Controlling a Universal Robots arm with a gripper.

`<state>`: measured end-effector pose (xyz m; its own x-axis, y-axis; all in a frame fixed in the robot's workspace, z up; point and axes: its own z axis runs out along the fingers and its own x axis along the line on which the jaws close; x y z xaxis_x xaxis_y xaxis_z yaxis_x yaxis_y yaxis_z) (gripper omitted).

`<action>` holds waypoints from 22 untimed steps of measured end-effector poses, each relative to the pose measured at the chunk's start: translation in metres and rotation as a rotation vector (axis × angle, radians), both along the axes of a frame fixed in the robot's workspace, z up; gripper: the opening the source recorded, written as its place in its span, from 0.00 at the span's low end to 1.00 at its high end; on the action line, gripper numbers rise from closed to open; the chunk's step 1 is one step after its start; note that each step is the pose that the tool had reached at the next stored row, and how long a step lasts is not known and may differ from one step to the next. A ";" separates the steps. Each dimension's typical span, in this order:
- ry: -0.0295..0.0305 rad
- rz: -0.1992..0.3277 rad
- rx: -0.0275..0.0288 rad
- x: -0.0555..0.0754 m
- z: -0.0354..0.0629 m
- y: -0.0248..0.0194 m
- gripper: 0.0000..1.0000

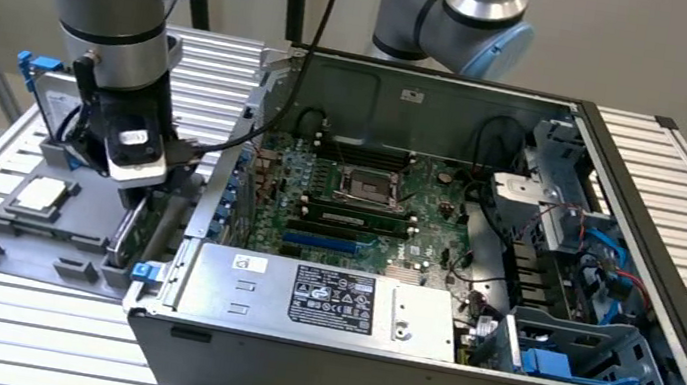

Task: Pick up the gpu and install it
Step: 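Pick up the gpu and move the gpu toward the slot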

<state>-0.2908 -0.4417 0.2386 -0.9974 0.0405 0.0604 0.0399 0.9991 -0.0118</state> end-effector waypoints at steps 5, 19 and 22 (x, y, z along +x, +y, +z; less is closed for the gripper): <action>0.0000 0.031 0.0000 0.000 0.0000 0.0000 0.26; 0.0001 0.033 0.0000 0.000 0.0096 0.0000 0.26; 0.0002 0.033 0.0000 0.000 0.0175 0.0000 0.26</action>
